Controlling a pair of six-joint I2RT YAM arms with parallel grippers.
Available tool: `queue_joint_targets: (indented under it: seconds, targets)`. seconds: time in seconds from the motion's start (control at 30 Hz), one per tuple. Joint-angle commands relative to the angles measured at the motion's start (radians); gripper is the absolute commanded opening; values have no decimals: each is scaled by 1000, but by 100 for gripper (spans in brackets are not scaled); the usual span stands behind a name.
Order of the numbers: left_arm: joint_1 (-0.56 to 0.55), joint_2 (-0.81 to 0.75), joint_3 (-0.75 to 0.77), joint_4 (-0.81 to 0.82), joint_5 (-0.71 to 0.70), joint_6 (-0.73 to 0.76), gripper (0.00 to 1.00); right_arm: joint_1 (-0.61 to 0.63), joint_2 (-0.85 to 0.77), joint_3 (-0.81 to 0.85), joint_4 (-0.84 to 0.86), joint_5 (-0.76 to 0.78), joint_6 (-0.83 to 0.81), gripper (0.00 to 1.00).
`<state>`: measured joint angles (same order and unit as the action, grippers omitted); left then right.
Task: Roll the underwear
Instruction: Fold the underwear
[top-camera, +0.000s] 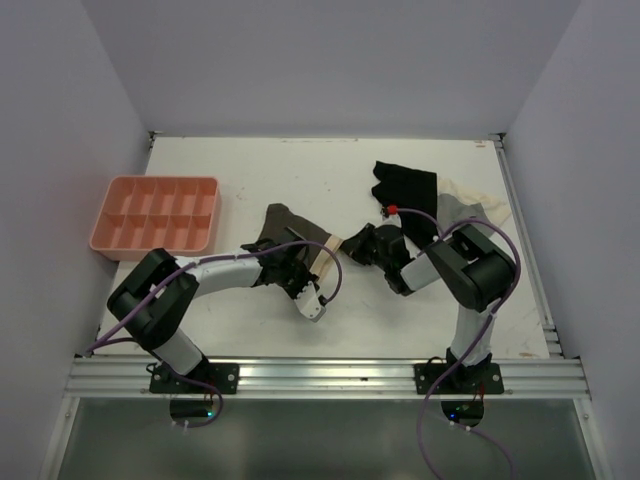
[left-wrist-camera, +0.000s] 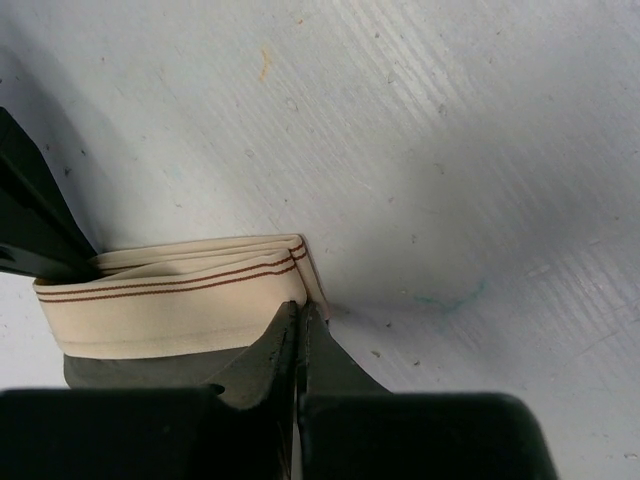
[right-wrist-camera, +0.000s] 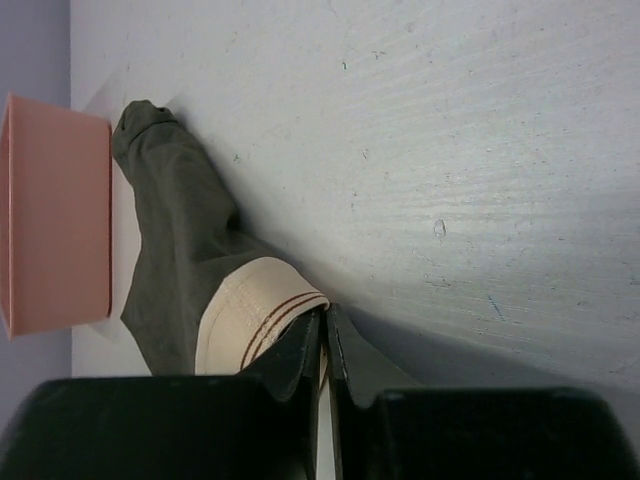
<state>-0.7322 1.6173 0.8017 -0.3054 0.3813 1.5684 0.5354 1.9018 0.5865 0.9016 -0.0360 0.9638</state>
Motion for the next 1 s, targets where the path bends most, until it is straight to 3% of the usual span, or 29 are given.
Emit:
queue_joint_targets:
  seconds: [0.0, 0.13, 0.43, 0.53, 0.57, 0.7, 0.83, 0.97]
  targets:
    - [1, 58, -53, -132, 36, 2, 0, -22, 2, 19, -274, 97, -8, 3]
    - [1, 70, -55, -149, 42, 2, 0, -25, -33, 41, -425, 119, -30, 0]
    - [1, 49, -55, -195, 71, 25, 0, -25, -273, 53, -725, 183, -92, 1]
    - [1, 49, -45, -208, 76, 30, 0, -25, -367, 68, -799, 192, -123, 16]
    - [1, 50, -42, -215, 77, 31, 0, -26, -385, 90, -832, 202, -131, 26]
    - [1, 59, -33, -231, 73, 45, 0, -28, -467, 131, -970, 208, -185, 27]
    - [-1, 67, -29, -235, 73, 47, 0, -26, -572, 110, -908, 182, -171, 19]
    - [-1, 72, -22, -235, 71, 47, 0, -25, -554, 130, -775, 131, -133, 15]
